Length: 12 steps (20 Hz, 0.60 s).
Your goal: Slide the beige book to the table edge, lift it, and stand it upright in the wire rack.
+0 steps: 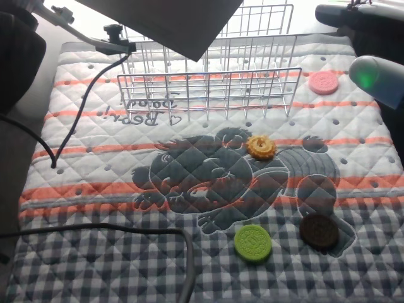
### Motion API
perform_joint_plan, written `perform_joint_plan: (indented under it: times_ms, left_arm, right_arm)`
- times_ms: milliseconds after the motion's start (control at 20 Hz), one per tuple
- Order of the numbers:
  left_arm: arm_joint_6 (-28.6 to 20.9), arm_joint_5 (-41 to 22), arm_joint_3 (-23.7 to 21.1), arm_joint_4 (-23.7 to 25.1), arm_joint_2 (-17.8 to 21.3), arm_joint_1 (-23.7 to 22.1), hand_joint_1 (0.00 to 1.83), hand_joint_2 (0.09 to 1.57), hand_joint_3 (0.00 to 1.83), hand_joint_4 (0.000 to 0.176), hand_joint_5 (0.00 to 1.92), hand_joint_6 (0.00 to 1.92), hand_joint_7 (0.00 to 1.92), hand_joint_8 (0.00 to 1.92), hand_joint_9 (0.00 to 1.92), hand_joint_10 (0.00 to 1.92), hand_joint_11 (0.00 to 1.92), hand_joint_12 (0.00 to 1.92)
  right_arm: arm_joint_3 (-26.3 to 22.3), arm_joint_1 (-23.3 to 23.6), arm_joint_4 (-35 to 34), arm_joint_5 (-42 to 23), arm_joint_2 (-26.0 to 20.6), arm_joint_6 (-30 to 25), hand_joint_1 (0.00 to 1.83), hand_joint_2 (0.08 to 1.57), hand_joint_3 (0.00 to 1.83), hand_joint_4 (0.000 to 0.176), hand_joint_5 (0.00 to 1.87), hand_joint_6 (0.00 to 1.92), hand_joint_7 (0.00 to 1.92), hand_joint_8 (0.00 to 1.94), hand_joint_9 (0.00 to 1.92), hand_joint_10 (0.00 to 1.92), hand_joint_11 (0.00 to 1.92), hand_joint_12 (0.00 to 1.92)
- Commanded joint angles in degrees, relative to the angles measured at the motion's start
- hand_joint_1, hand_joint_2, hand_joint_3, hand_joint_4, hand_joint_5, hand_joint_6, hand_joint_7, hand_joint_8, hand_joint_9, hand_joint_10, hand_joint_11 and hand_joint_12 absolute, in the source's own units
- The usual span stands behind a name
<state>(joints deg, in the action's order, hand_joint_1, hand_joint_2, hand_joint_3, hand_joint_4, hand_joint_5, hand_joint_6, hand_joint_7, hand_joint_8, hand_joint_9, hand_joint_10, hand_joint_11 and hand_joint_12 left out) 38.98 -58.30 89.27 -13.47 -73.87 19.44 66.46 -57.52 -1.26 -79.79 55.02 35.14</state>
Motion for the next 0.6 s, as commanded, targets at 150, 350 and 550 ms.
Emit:
perform_joint_plan:
  times_ms: [150,350,550]
  left_arm:
    - [-0.72,-6.10,0.86,0.91,0.61,-0.46,1.40,1.04,0.00,0.000,1.00,0.82,1.20,0.51,1.16,0.93,1.05,1.02]
    - [-0.70,-7.32,1.02,1.16,0.64,0.57,1.40,1.04,0.00,0.000,1.03,0.78,1.20,0.56,1.09,1.03,0.96,1.10]
    - [-0.97,-8.96,0.52,1.19,0.66,1.77,1.37,1.06,0.00,0.000,1.14,0.52,1.10,0.86,0.97,1.18,0.79,1.41]
  right_arm:
    - [0.35,0.27,-0.70,-6.58,0.17,-0.94,0.01,1.39,0.00,0.000,0.53,0.00,0.56,0.01,0.56,0.01,0.60,0.02]
    - [0.71,0.27,-0.26,-6.58,0.47,-1.61,0.00,1.41,0.00,0.000,0.53,0.00,0.58,0.01,0.57,0.00,0.61,0.01]
    - [0.84,0.27,0.05,-6.59,0.54,-2.15,0.00,1.41,0.00,0.000,0.54,0.00,0.58,0.00,0.58,0.00,0.61,0.01]
